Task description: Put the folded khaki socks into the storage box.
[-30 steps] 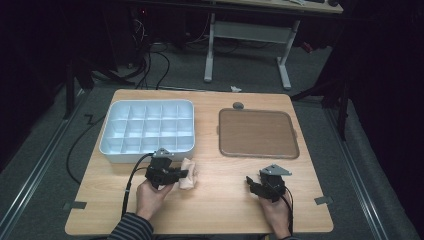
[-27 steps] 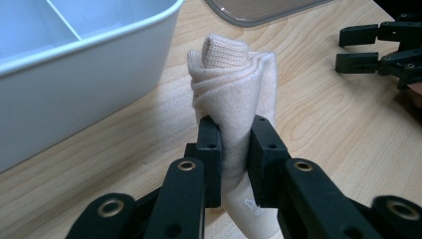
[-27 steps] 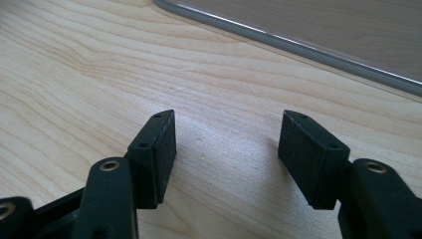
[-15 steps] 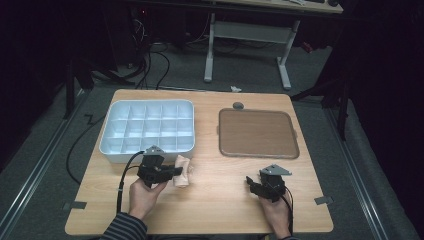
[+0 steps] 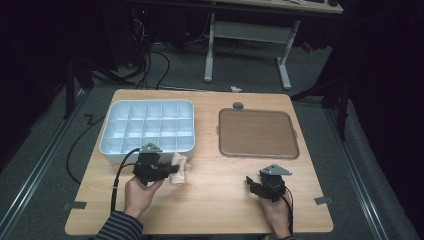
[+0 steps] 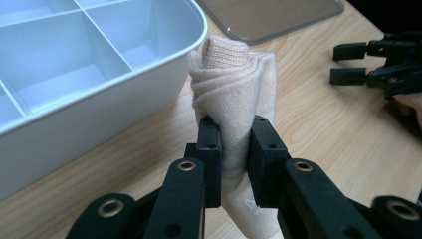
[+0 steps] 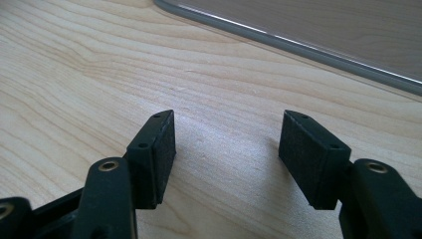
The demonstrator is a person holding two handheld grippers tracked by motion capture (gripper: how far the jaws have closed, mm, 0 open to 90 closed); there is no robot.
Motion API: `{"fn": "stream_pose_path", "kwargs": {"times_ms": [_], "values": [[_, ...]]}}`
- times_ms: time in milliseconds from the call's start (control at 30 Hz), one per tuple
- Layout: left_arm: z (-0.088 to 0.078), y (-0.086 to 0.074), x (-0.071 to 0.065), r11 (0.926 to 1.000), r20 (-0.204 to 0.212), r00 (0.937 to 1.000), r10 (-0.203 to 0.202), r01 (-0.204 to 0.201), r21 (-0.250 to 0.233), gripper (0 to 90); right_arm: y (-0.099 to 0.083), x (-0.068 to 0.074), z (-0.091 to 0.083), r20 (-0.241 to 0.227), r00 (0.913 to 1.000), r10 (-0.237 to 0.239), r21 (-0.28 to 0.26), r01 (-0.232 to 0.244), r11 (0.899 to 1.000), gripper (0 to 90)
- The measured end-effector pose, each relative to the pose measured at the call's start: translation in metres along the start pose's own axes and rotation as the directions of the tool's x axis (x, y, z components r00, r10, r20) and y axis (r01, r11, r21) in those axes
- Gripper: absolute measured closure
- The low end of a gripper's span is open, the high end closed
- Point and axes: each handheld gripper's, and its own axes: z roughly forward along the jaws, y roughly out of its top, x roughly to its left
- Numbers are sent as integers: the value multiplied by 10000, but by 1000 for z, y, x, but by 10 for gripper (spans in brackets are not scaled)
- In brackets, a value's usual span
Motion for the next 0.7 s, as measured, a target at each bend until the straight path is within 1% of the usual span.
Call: {"fn": "stream_pose_path", "kwargs": {"times_ms": [133,167,300,700], "values": [[-5,1,4,9993,288,9990,-331,335,-137,782,0,0,0,-1,10000,-8,-1,8,10000,392],[-6,1,5,9993,273,9990,-342,346,-141,782,0,0,0,-5,10000,-5,-9,5,10000,392],[-9,4,7,9997,123,9996,-241,242,-74,782,0,0,0,-10,10000,-12,-9,12,10000,392],[-22,16,12,9999,-202,9998,-50,47,-148,782,0,0,0,-12,10000,-25,-10,25,10000,391]]}}
